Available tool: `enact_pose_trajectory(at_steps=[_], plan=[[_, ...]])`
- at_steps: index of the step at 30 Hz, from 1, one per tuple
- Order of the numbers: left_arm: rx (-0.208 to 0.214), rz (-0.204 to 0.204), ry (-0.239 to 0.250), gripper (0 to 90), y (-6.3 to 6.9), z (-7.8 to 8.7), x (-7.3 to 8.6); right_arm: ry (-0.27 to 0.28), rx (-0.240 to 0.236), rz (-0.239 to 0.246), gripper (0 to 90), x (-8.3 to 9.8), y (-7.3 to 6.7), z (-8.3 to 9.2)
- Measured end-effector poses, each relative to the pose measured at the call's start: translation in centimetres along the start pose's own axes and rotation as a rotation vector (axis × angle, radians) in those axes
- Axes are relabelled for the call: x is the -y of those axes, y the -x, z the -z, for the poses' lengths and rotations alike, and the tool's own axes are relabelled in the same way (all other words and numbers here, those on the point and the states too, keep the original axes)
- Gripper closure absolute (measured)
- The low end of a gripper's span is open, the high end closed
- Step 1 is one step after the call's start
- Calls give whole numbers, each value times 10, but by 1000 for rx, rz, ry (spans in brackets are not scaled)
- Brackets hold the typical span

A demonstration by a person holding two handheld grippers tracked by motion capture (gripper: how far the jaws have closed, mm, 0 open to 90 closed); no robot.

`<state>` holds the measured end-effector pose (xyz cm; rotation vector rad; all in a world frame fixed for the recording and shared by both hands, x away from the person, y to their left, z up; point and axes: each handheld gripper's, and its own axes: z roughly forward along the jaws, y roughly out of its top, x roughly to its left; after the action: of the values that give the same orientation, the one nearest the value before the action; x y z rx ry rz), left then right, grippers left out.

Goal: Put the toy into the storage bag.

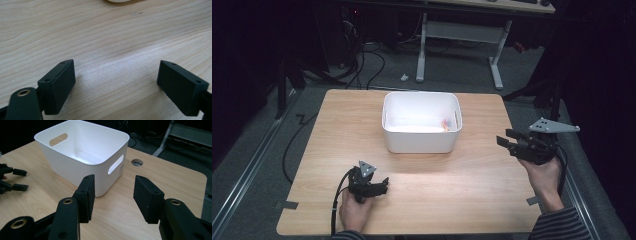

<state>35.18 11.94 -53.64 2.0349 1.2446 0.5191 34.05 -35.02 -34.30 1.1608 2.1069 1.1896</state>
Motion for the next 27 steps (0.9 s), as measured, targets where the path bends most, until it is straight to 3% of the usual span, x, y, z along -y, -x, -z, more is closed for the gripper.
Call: enact_pose_trajectory(at_steps=[10, 18, 27], plan=[[0, 0, 0, 153, 0, 0, 0, 14, 12, 42, 524, 18, -14, 16], [0, -1, 0, 153, 0, 0, 0, 17, 5, -13, 525, 40, -12, 16], [2, -1, -1, 153, 0, 0, 0, -4, 1, -30, 532, 64, -16, 4]])
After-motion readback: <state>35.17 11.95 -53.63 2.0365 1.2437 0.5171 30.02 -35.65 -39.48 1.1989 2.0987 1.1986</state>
